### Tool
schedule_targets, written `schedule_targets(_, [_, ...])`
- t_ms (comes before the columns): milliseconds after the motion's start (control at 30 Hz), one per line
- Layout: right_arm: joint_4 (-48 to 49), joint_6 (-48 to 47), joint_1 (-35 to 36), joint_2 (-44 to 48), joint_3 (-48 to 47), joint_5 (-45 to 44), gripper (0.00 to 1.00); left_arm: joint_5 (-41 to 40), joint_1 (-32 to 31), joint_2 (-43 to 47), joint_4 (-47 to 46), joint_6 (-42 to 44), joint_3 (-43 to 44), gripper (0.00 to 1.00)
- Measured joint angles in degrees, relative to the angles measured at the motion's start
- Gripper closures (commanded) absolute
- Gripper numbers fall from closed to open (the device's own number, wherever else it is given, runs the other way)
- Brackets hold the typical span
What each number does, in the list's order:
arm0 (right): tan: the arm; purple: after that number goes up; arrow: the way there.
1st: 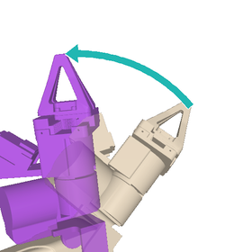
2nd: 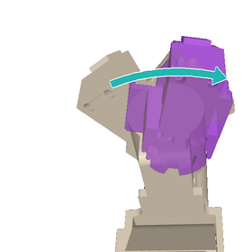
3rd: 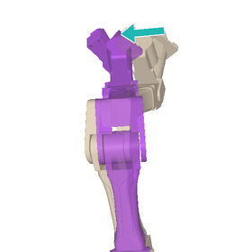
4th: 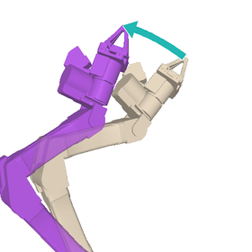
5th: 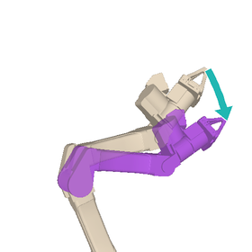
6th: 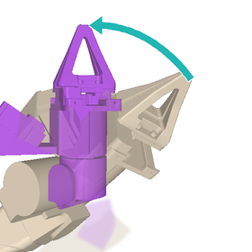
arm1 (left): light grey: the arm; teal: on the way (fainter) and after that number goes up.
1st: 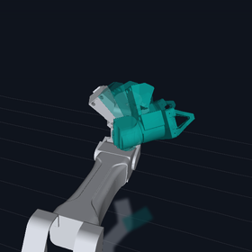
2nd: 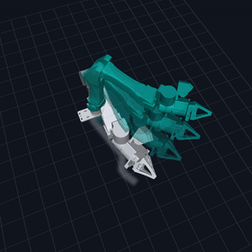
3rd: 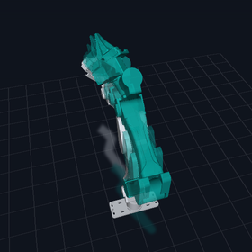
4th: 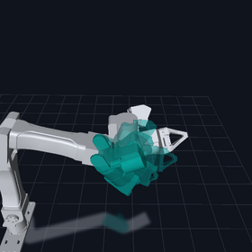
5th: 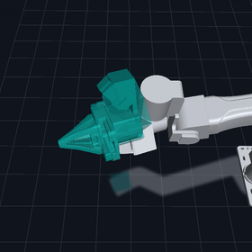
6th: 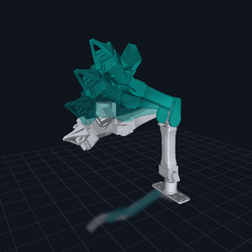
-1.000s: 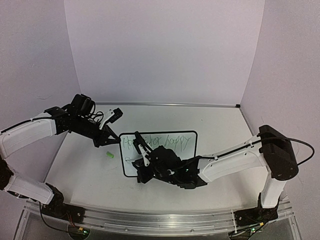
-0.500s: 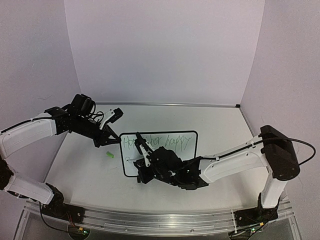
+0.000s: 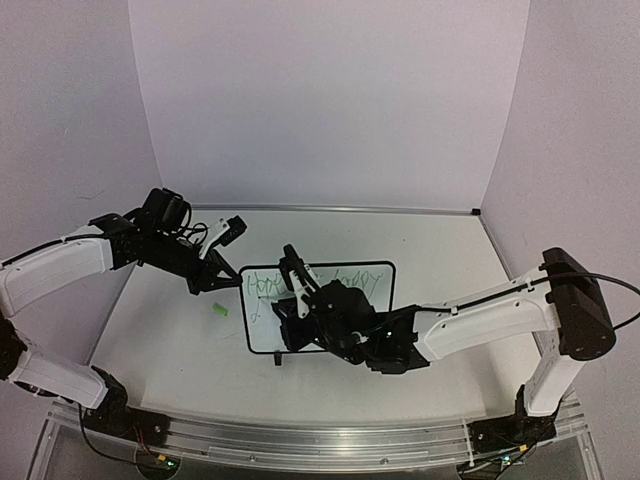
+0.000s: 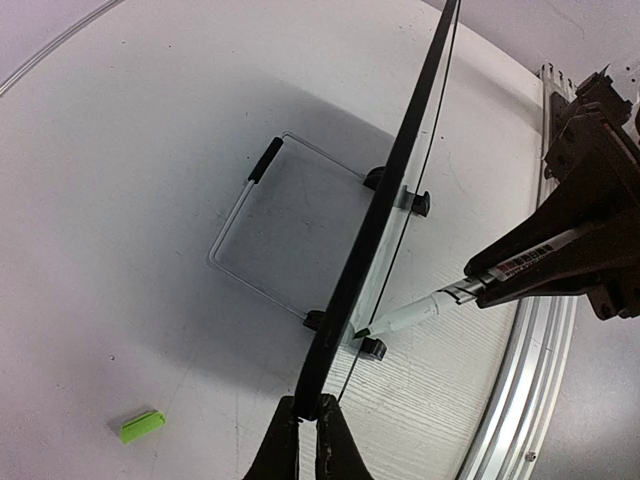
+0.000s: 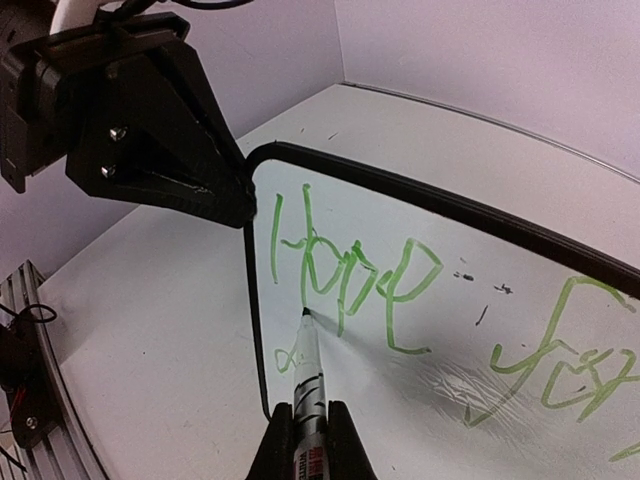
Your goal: Write a sentence on the whiteboard
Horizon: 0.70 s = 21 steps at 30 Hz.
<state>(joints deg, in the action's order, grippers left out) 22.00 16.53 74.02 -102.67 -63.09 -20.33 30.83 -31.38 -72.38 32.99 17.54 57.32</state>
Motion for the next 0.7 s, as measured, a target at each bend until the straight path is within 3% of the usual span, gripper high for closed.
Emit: schedule_targets(700, [-1.91, 3.18, -0.11, -1.74, 0.65, 5.62, 1.0, 0.04, -0.17, 0.0, 0.0, 0.0, 0.0, 1.0])
